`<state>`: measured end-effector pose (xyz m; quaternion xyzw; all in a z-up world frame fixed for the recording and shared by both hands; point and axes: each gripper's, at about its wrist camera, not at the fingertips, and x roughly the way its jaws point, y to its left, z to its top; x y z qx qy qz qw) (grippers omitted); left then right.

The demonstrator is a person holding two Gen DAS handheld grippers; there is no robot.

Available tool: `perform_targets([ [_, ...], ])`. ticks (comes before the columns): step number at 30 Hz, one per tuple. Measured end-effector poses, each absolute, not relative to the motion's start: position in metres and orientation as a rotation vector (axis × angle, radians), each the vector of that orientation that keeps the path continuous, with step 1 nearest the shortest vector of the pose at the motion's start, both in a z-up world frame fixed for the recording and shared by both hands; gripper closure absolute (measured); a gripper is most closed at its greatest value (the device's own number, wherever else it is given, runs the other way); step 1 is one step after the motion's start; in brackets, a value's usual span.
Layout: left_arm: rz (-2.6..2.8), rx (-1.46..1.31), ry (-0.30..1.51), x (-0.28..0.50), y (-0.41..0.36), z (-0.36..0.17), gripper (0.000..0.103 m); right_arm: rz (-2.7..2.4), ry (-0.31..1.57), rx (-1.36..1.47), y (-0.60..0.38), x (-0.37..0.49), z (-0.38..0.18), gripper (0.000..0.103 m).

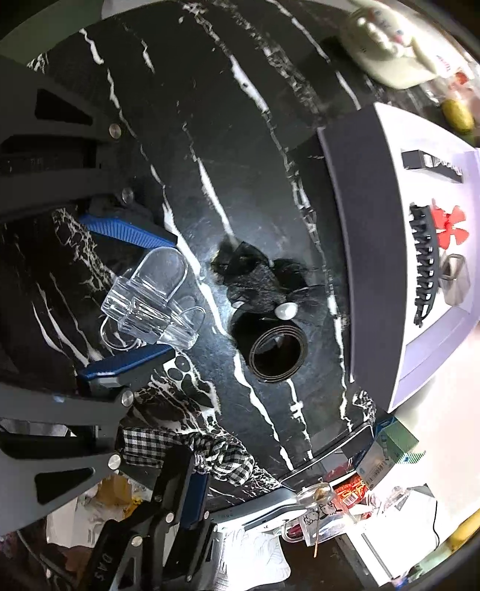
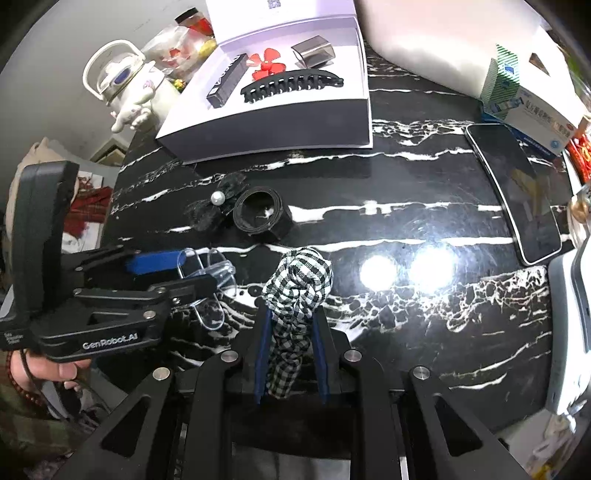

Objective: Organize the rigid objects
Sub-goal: 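Lift the clear plastic piece with the left gripper while the right gripper lifts the scrunchie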

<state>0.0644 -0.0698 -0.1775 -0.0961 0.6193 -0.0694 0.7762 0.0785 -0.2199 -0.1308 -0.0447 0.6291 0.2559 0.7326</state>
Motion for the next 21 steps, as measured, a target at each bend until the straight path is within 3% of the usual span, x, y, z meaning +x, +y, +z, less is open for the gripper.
perform_targets([
  [14, -0.214, -0.104, 1.349, 0.062, -0.085, -0.179, 0.049, 0.554, 1.419, -0.091, -0.217, 0.085, -0.142, 0.081],
  [18, -0.24, -0.007, 1.335, 0.056, -0.096, -0.181, 0.034, 0.556, 1.427, -0.096, -0.216, 0.085, -0.145, 0.081],
  [21, -0.235, 0.096, 1.325, 0.051, -0.107, -0.183, 0.032, 0.556, 1.428, -0.101, -0.216, 0.085, -0.145, 0.081],
])
